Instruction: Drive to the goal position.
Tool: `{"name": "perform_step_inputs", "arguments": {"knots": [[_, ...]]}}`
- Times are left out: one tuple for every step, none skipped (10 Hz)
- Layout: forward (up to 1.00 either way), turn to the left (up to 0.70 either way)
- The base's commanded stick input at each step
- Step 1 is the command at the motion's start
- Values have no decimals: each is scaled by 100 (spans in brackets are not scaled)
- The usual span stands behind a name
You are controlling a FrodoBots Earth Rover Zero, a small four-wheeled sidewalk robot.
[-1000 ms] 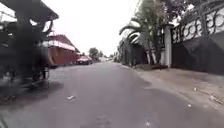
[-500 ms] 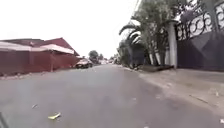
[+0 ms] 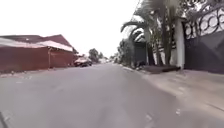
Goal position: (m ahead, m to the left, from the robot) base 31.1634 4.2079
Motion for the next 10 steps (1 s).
{"name": "perform_step_inputs", "arguments": {"knots": [[100,0],[100,0],[100,0],[100,0],[100,0],[100,0],[100,0],[100,0],[100,0],[100,0]]}}
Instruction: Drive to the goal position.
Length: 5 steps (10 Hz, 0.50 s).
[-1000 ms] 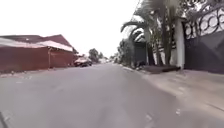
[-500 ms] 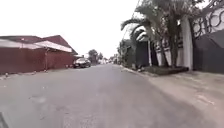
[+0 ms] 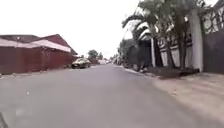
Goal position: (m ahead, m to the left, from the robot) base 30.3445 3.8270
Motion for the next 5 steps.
{"name": "perform_step_inputs", "arguments": {"knots": [[100,0],[100,0],[100,0],[100,0],[100,0]]}}
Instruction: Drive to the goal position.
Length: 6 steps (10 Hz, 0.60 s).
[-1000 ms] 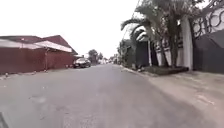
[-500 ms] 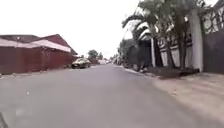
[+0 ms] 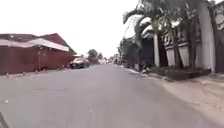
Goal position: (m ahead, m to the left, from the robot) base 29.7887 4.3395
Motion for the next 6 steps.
{"name": "perform_step_inputs", "arguments": {"knots": [[100,0],[100,0],[100,0],[100,0],[100,0],[100,0]]}}
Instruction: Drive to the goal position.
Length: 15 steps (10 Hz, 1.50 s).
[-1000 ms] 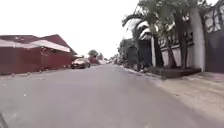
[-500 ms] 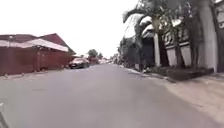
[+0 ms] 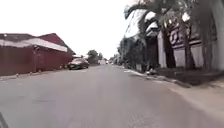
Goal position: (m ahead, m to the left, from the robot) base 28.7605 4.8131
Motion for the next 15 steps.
{"name": "perform_step_inputs", "arguments": {"knots": [[100,0],[100,0],[100,0],[100,0],[100,0],[100,0],[100,0],[100,0],[100,0],[100,0],[100,0],[100,0],[100,0],[100,0],[100,0]]}}
